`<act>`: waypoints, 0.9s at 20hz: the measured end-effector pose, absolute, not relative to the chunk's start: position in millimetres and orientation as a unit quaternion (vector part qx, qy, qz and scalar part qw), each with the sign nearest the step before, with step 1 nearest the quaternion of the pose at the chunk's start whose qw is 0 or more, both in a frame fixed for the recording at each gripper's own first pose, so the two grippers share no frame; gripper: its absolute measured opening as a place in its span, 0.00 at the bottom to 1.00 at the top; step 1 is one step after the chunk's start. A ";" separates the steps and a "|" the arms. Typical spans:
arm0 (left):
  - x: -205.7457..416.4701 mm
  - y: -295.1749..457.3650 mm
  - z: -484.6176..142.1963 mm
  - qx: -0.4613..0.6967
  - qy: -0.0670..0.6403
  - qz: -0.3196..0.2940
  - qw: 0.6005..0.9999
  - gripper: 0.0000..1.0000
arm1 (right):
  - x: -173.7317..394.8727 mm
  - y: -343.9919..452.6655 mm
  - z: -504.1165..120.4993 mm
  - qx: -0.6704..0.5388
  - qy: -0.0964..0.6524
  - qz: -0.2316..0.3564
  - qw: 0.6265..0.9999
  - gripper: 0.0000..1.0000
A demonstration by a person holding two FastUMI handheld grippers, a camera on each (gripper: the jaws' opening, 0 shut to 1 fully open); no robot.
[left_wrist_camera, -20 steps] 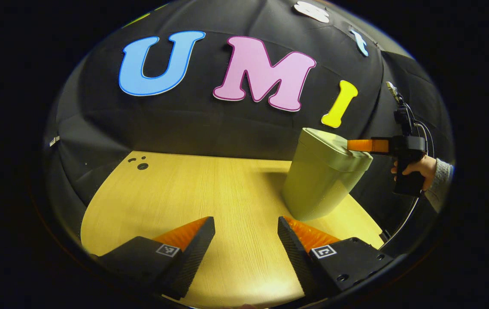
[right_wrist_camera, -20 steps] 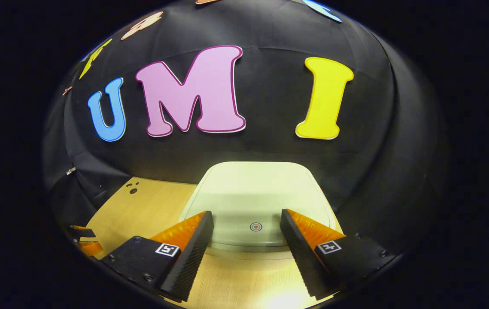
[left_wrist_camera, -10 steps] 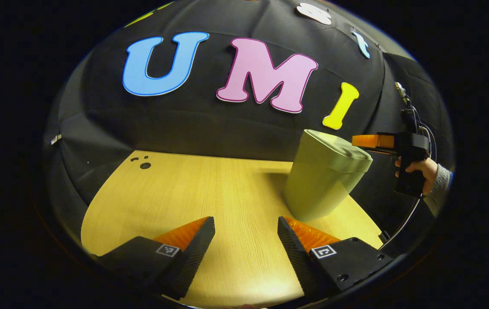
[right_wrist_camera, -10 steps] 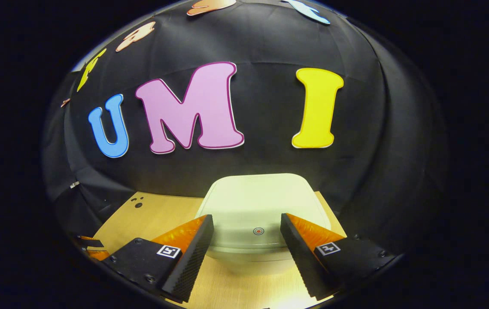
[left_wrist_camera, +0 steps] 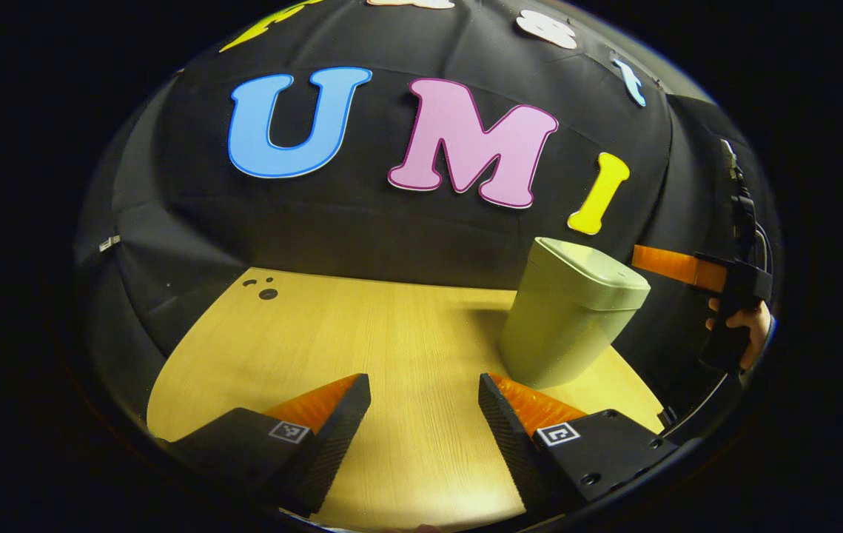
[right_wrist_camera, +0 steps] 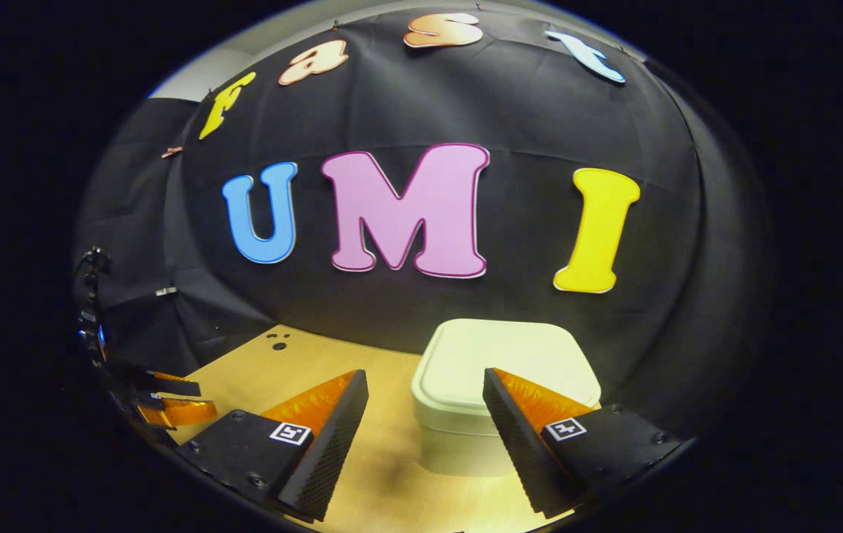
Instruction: Press the lid of the desktop garbage bin to open it, pick up the crumpled paper on the desktop and throw it into the bin, then pick up the pop can on the desktop and drop it into the bin, and finally close the garbage bin lid.
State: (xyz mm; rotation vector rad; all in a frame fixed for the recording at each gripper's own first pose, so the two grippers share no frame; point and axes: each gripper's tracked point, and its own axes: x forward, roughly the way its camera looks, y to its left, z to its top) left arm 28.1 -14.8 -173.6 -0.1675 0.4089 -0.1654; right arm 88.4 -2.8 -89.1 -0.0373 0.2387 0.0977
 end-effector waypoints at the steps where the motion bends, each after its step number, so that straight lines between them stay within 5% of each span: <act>1: 27.0 -13.0 -170.5 -0.081 0.199 -0.076 0.974 0.95 | 83.1 5.9 -91.0 -0.019 0.117 0.059 0.991 0.98; 18: 2.4 -0.7 -147.0 -0.071 0.182 0.027 0.980 0.95 | 44.7 98.4 -156.8 -0.004 0.194 0.215 0.957 0.96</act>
